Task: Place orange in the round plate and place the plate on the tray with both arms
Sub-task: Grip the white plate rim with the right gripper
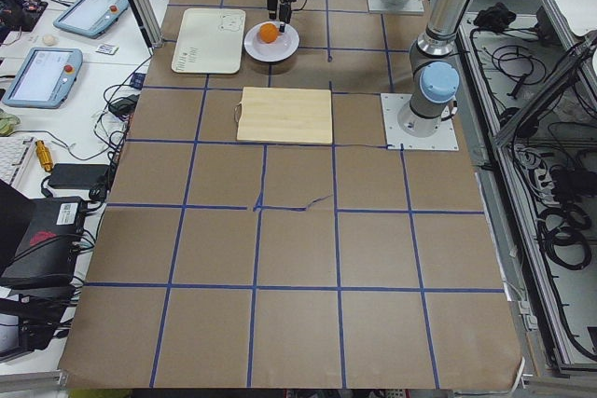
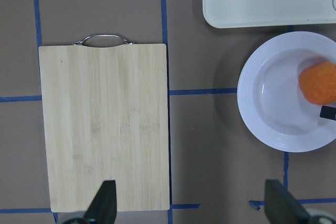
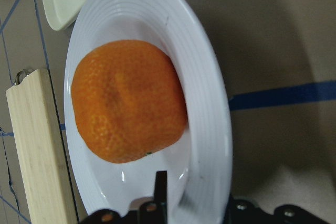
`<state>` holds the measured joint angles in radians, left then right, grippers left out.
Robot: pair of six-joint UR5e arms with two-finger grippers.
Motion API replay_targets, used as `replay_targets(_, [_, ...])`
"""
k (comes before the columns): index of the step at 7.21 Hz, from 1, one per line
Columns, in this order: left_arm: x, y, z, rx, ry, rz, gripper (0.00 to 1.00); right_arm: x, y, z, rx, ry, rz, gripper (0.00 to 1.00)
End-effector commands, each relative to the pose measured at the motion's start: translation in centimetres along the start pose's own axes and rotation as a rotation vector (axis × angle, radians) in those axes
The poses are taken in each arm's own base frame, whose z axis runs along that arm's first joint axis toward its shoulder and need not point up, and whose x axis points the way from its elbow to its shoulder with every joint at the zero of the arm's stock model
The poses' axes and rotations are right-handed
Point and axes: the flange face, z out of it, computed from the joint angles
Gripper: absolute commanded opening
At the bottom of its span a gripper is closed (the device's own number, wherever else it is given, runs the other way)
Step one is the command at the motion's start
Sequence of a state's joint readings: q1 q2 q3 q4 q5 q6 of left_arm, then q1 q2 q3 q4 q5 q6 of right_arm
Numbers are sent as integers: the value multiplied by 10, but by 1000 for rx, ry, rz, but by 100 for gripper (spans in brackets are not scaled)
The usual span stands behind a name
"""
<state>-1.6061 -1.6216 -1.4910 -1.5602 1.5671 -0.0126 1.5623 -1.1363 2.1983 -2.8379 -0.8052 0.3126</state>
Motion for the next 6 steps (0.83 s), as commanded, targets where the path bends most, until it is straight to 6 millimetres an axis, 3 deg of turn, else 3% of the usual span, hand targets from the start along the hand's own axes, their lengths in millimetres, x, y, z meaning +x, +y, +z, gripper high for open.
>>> replay_targets(1, [0, 0, 0, 0, -1, 0, 100, -3, -1, -2, 9, -3, -7, 26])
replay_targets(4, [0, 0, 1, -3, 1, 0, 100, -21, -3, -21, 49, -13, 7, 23])
replay_targets(5, [0, 0, 0, -1, -1, 0, 100, -20, -4, -22, 49, -13, 11, 18])
replay_targets(6, [0, 0, 0, -1, -1, -1, 100, -18, -4, -22, 46, -11, 14, 7])
